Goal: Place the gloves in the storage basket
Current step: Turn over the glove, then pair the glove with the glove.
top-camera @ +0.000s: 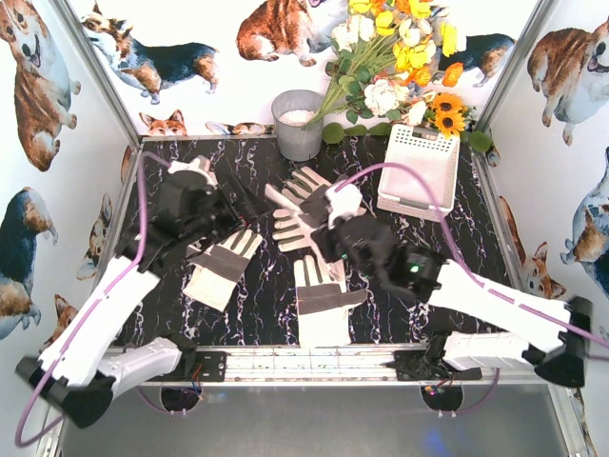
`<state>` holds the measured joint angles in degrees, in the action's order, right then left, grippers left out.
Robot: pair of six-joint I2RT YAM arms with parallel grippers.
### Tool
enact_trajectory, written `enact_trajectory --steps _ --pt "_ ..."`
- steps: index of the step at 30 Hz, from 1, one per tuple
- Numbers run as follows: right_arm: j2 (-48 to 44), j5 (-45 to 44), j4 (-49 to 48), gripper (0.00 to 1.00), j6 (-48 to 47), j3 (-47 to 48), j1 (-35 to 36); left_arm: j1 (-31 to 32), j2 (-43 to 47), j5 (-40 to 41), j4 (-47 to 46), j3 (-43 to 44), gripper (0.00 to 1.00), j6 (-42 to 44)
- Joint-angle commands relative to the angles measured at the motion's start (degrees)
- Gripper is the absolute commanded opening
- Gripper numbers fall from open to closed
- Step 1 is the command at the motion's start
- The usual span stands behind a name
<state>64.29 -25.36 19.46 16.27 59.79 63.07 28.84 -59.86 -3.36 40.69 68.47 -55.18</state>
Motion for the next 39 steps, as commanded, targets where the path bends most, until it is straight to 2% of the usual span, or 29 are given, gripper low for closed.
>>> enact_trajectory --steps 1,6,11,15,23,26,30,33,36,39 --pt "-4.95 17.65 1.38 0.0 6.77 0.26 -6.83 -1.23 5.87 -0.75 -4.57 -2.03 0.93 5.59" --pt "-9.84 29.37 -1.33 0.0 16.14 -0.66 -14.55 -1.24 12.24 -6.37 -16.11 -10.46 0.95 5.75" --pt "-12.18 33.45 -7.17 0.0 23.17 -0.85 -15.95 -1.24 16.93 -14.38 -34.16 -20.77 0.96 -0.51" --pt "-13.01 35.58 -14.35 0.0 28.69 -2.22 -16.04 -1.24 16.65 -21.39 -45.26 -23.79 0.99 -3.48" --pt "-14.09 37.04 -25.82 0.0 35.77 -4.92 -16.02 -1.24 14.75 -27.36 -52.32 -24.69 1.0 -6.69" --pt "-13.98 37.68 -28.13 0.0 37.65 -4.66 -16.0 -1.24 14.36 -28.16 -57.59 -28.38 1.0 -10.27" --pt "-14.47 37.96 -29.57 0.0 38.46 -4.13 -16.05 -1.24 14.59 -28.25 -53.48 -27.81 1.0 -8.84" --pt "-15.42 37.76 -30.33 0.0 38.92 -4.13 -16.05 -1.24 15.98 -27.7 -54.03 -29.29 1.0 -9.68" --pt "-15.49 38.45 -32.45 0.0 40.32 -4.59 -16.0 -1.24 16.45 -28.67 -58.44 -31.75 1.0 -12.3" --pt "-14.34 40.59 -35.12 0.0 42.29 -4.61 -16.05 -1.24 15.99 -30.8 -66.66 -33.47 1.0 -15.53"
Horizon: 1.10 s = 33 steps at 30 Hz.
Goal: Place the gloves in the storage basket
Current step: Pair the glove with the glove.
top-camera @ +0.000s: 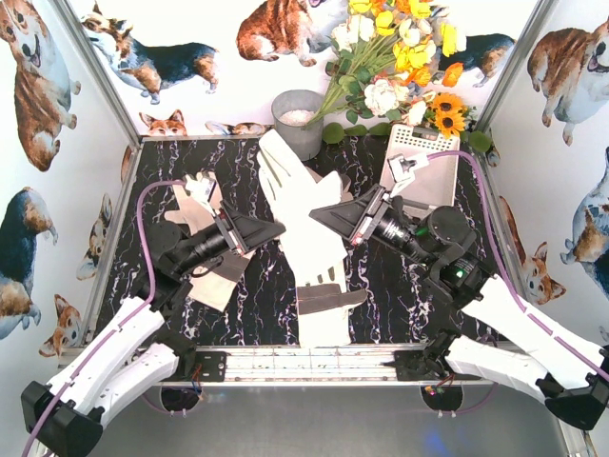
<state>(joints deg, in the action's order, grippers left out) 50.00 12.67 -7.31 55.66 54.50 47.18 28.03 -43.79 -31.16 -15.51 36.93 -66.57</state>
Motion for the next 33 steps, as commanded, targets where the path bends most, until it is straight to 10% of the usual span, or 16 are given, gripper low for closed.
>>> enact_trajectory --steps 1,19,27,33 --pt "0.39 3.3 -9.08 0.0 3.48 0.62 -0.16 -0.43 -0.29 -3.58 -12.53 -1.96 1.0 -4.81" --pt "-4.0 -3.91 -1.62 0.0 5.97 -7.72 -0.16 -0.43 3.25 0.26 -20.34 -2.39 0.96 -3.1" --pt "-6.08 -6.48 -0.57 0.0 6.27 -10.06 -0.16 -0.43 3.73 3.45 -16.66 -3.43 0.58 -2.48" --pt "-6.81 -7.79 5.02 0.0 1.18 -10.6 -0.09 -0.37 3.81 8.21 2.79 0.11 0.11 4.81"
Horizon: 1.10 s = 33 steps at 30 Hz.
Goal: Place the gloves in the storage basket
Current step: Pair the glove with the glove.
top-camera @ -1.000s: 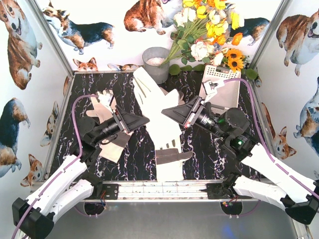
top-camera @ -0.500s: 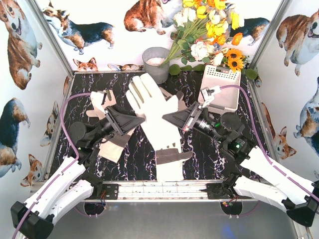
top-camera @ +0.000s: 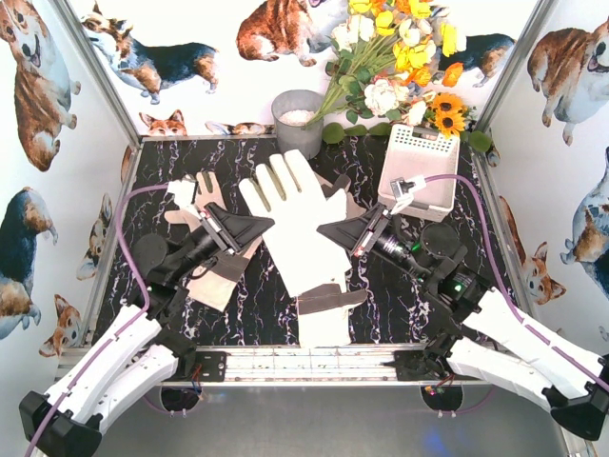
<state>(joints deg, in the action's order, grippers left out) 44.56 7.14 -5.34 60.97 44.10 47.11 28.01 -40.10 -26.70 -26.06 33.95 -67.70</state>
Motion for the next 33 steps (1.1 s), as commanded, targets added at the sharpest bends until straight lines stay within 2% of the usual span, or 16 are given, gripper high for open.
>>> enact_trajectory --steps 1,2,6,9,12,17,20,26,33 --pt "-1.46 -3.08 5.26 0.0 -5.03 -0.35 -0.01 -0.28 -0.21 4.33 16.71 3.69 0.05 7.4" --pt "-1.53 -3.83 8.52 0.0 -6.0 -0.59 0.12 -0.2 -0.53 4.97 20.73 4.15 0.0 9.06" --pt "-1.24 -11.57 16.65 0.0 -10.07 -2.4 2.81 1.54 -1.25 10.62 28.68 3.64 0.0 11.42" --pt "0.52 -23.84 25.95 0.0 -13.26 -0.88 9.63 5.07 -2.36 15.89 30.09 1.97 0.0 11.5" --pt "3.11 -33.36 30.74 0.0 -14.05 0.18 15.38 12.03 -5.24 22.79 30.62 1.49 0.0 12.47" --pt "4.09 -42.04 34.13 0.0 -10.05 -2.53 21.49 24.4 -11.93 37.92 35.53 3.91 0.0 14.66" --pt "3.83 -44.91 34.28 0.0 -8.19 -6.49 24.12 29.1 -16.07 44.91 37.87 4.67 0.0 16.3" --pt "3.74 -47.36 35.63 0.0 -0.95 -10.63 27.52 34.67 -22.34 50.57 35.89 3.54 0.0 15.23" --pt "2.9 -46.73 34.87 0.0 7.71 -16.05 28.39 35.19 -26.01 53.5 35.95 2.45 0.0 12.9"
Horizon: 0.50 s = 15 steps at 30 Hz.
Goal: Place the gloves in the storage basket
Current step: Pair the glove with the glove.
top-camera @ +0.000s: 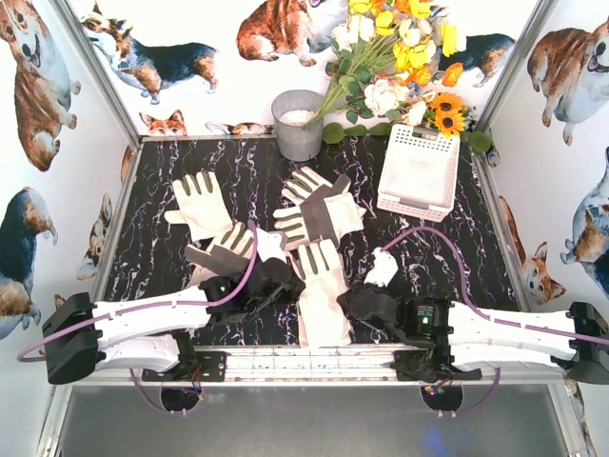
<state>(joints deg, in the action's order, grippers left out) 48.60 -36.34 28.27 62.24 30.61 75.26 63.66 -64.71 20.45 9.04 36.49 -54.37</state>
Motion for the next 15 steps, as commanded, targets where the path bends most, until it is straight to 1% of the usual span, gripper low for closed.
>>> enact_trajectory --steps 1,6,10,15 --pt "-0.95 -2.77 0.93 0.0 7.6 -3.18 0.23 -0.45 -2.1 6.44 0.77 -0.08 0.0 -0.61" --pt "-0.27 -1.55 -1.96 0.0 11.66 -6.3 0.32 -0.46 -5.58 7.4 0.31 0.26 0.0 -0.82" --pt "1.02 -0.79 -4.75 0.0 12.15 -7.39 0.32 -0.99 -7.21 8.57 1.07 0.64 0.0 -0.82" --pt "4.64 0.38 -7.69 0.0 12.07 -7.53 0.32 -2.48 -9.67 7.51 -0.75 0.65 0.0 0.09"
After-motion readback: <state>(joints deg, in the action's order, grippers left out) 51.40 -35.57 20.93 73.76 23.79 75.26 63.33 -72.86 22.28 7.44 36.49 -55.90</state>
